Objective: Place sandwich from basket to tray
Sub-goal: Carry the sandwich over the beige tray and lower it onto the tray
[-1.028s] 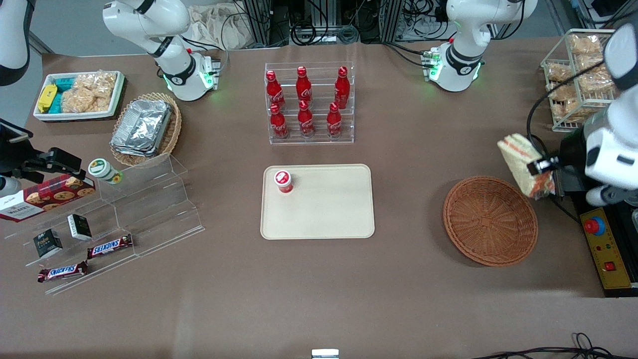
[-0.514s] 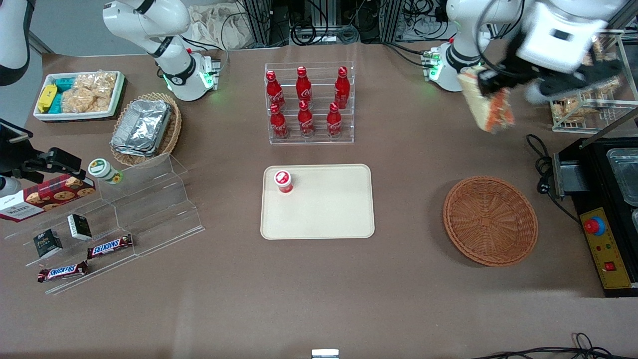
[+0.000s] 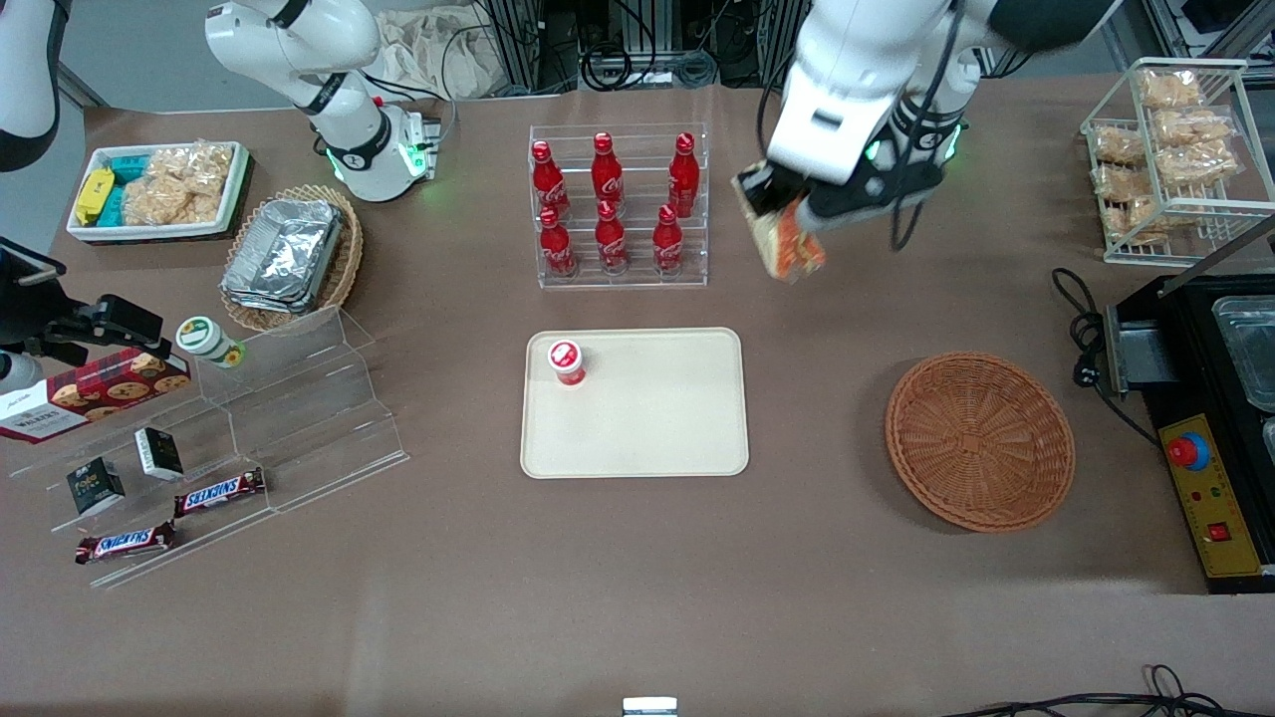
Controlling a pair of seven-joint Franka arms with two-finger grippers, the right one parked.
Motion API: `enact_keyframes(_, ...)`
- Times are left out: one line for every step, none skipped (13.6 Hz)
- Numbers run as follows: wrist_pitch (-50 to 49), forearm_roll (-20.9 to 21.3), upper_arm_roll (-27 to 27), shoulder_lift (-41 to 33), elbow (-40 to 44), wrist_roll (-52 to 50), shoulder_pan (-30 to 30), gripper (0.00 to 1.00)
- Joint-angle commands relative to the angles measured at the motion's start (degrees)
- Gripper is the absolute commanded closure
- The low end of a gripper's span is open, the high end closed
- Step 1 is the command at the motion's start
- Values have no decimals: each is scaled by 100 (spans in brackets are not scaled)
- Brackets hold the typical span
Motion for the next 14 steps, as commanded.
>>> enact_keyframes(1036,508,-55,958,-224,-452,-207,85)
enact_keyframes(1449,737,-46,1318,-286,-567,-303,85)
enact_keyframes(1732,982,-37,1670,-286,-681,-339,85)
enact_keyframes(1900,1237,-46,1969,-295,-743,-348,85)
enact_keyframes(2058,1475,-37,2251,-295,-787,-348,85)
enact_keyframes(2251,1660,-29,2489,-295,-840,-383,85)
enact_keyframes(2471,1897,6,2778,-286,-936,-427,85)
enact_keyframes(2647,2134,41,3016,-295,-998,-436,84)
enact_keyframes(2779,2310,68,3210,-286,-1025,-436,84)
enact_keyframes(2850,2443,68,3351,-278,-1060,-436,84)
enact_keyframes(2938,2531,68,3474,-278,-1069,-436,84)
enact_keyframes(3043,2584,112,3580,-278,-1077,-436,84)
enact_keyframes(3123,2645,156,3650,-278,-1078,-445,82)
enact_keyframes(3184,2681,165,3695,-278,-1069,-445,79)
